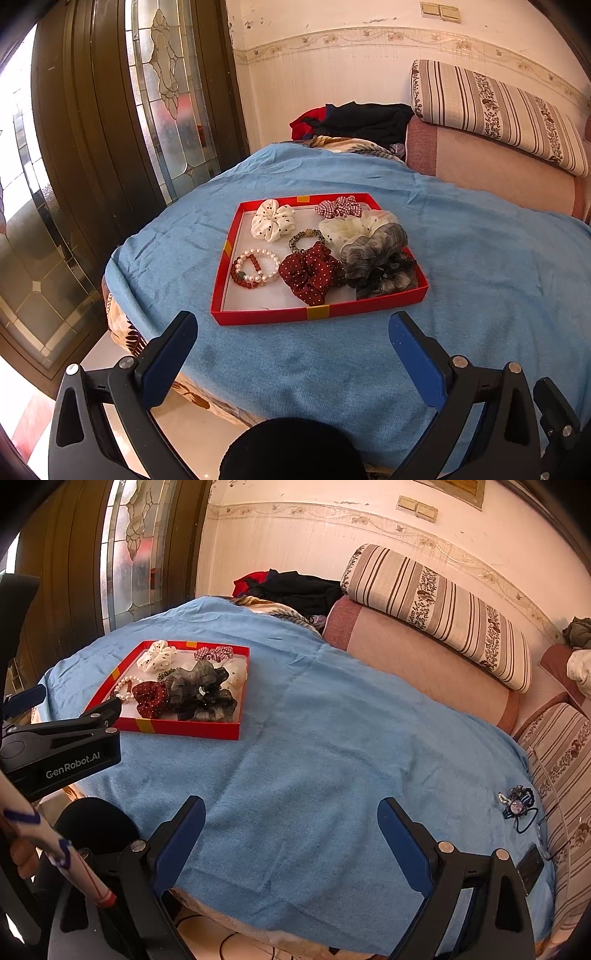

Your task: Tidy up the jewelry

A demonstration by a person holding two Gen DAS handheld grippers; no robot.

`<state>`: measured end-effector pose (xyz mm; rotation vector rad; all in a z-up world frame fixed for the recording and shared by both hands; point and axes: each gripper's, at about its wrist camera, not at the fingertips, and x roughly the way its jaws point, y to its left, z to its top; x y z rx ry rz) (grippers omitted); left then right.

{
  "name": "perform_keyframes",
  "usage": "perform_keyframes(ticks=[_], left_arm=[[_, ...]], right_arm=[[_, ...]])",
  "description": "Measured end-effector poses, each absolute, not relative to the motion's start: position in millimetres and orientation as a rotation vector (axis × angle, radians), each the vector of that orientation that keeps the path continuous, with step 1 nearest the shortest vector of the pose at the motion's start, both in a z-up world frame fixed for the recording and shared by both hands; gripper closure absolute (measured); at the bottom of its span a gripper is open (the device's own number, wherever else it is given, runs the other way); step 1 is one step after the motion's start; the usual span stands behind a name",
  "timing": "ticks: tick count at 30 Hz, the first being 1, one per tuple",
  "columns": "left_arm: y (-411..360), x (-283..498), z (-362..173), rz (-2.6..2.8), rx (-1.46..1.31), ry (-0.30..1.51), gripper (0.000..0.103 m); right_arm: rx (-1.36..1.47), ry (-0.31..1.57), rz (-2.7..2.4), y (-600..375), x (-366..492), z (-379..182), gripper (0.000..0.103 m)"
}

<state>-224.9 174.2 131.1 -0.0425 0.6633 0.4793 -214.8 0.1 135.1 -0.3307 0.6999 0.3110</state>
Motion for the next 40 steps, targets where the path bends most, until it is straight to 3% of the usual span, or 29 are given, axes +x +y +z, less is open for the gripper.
perform_keyframes(ticks=[40], left_arm=[[152.8,-220.8,129.5,0.435,0.06,0.699,0.0]], right_arm=[[-0.263,0.729,0.29,-17.1,-207.8,129.8,0.007]])
